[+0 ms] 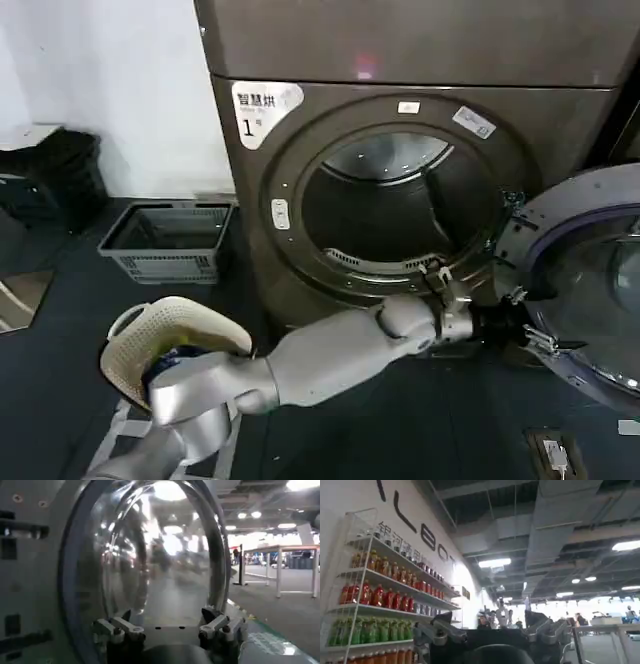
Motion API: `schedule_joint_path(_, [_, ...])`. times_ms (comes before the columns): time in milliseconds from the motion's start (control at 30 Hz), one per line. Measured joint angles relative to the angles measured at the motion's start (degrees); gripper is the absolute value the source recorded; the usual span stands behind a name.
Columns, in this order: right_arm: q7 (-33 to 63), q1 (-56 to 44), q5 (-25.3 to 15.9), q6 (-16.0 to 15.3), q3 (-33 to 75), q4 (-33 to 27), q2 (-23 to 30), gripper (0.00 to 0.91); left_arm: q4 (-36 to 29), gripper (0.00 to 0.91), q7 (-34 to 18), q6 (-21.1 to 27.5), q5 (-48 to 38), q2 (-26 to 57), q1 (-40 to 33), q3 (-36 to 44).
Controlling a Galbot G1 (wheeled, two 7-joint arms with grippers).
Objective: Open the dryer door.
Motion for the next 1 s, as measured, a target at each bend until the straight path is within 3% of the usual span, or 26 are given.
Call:
schedule_joint_path(500, [0.05,0.08,0.00,-0.05,-0.25,-0.10,0.00,0.907,0.04,0.907,-0.09,-0.24,-0.25,0.00,-0.11,-0.26])
schedule_joint_path(1000, [0.06,0.71,-0.03,-0.05,-0.85,0.00,-0.18,0.907,-5.88,0.907,-0.41,-0.02,-2.19,-0.01,-1.26,-0.33])
